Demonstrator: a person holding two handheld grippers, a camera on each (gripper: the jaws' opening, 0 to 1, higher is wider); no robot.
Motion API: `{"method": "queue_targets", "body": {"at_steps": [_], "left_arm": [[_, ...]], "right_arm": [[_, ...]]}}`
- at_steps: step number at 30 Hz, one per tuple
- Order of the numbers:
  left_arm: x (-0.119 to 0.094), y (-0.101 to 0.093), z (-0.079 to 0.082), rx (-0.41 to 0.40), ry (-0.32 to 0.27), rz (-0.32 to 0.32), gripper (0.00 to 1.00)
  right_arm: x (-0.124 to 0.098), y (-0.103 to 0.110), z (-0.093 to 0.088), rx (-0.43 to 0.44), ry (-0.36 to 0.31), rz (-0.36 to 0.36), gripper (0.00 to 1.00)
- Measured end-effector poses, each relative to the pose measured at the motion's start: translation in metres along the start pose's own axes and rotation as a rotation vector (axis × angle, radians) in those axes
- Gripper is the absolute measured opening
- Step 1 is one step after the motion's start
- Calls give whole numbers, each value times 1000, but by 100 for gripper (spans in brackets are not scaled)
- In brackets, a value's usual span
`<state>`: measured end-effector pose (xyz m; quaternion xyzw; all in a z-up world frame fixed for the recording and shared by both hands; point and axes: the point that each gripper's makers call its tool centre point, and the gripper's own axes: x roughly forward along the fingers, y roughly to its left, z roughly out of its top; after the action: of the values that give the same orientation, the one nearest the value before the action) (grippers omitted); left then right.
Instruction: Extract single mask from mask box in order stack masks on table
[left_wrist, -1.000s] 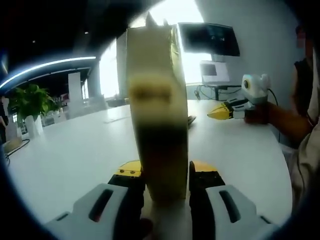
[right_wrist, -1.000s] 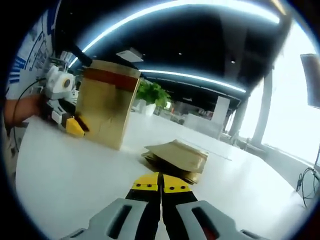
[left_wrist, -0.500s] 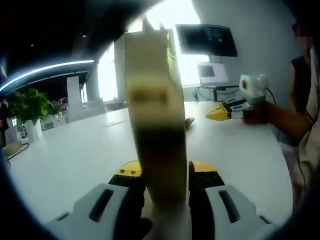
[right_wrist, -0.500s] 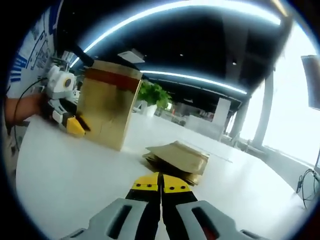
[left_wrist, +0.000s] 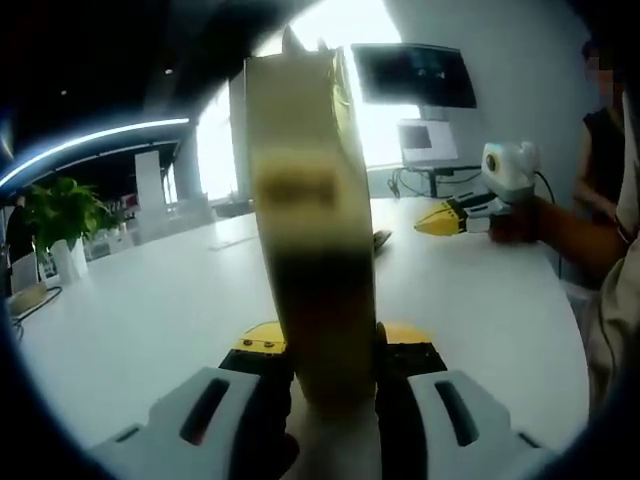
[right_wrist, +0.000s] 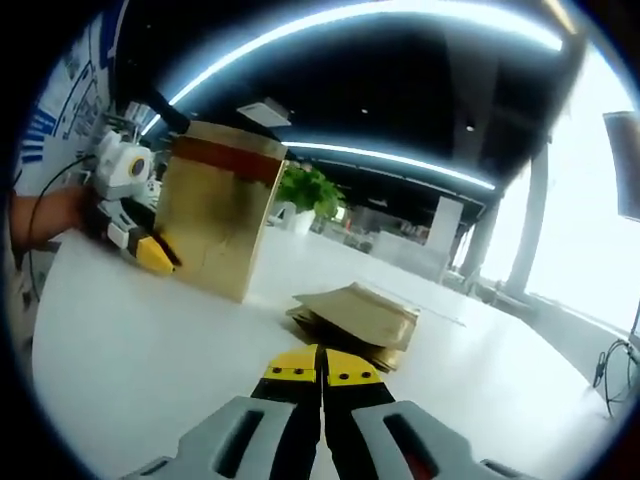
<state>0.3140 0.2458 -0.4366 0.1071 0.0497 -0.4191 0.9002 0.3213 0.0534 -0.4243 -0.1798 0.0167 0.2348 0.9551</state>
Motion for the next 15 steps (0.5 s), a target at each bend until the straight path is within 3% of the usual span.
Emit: {"method": "queue_targets", "body": {"at_steps": [10, 15], "left_arm": [[-1, 0, 0, -12, -2, -2, 22], [0, 0, 0, -12, -2, -1, 22]], "right_arm": [[-1, 0, 1, 6, -3, 0, 0], [-2, 0, 4, 57, -28, 9, 0]]}}
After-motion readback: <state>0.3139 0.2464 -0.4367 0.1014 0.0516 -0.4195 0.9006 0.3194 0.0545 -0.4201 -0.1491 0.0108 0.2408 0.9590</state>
